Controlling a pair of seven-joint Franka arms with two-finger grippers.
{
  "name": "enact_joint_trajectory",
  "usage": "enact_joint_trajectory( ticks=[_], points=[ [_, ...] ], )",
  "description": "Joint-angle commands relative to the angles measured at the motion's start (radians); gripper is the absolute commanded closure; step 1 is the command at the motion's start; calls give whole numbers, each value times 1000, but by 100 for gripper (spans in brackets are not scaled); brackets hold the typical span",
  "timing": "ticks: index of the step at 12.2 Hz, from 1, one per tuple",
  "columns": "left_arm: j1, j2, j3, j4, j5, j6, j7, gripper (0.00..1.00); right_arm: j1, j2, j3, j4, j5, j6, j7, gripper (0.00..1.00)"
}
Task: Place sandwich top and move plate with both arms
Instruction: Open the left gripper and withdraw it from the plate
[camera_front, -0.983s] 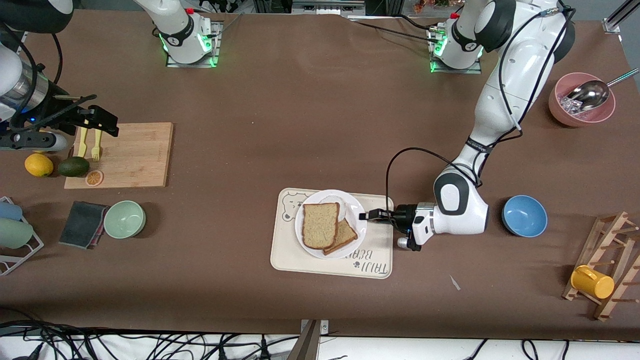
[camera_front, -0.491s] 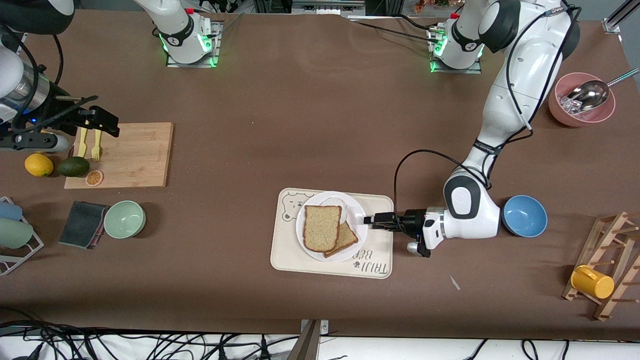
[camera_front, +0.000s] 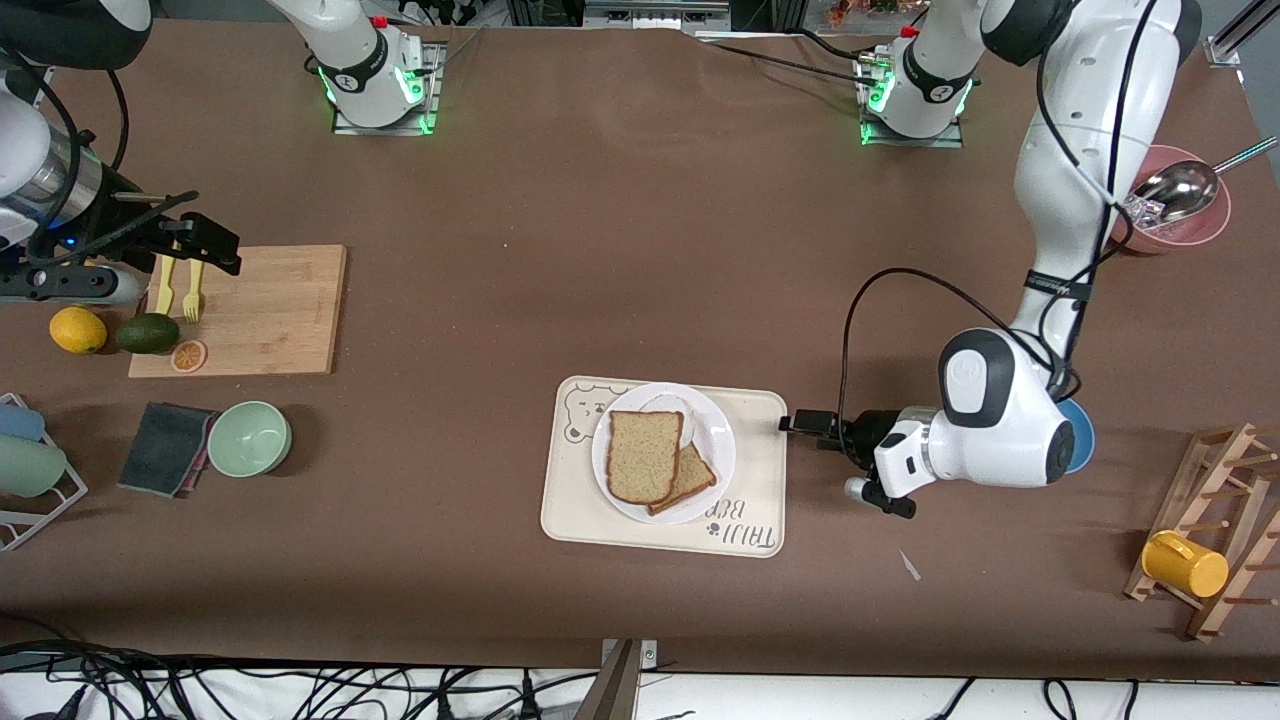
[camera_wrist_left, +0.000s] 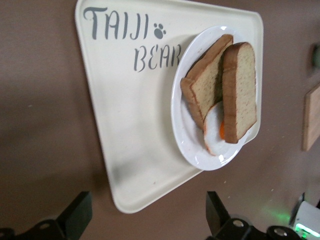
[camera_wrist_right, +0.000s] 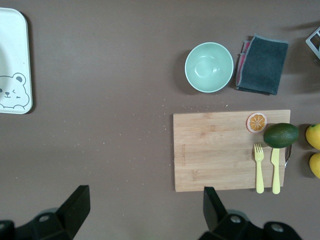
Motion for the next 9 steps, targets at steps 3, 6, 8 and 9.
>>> enact_joint_trajectory(
  ticks=[3,6,8,9],
  points=[
    [-21,-193,6,-17,378,-119,-219,0,-1,6,4,20,-1,-4,-13,0],
    [-6,-316,9,-17,506,-179,-240,0,-2,14,4,20,4,-4,-13,0],
    [5,-420,22,-17,550,-275,-244,0,-1,14,4,20,4,-3,-13,0],
    [5,-468,22,-14,550,-344,-245,0,-2,16,4,22,4,-4,-26,0]
  ],
)
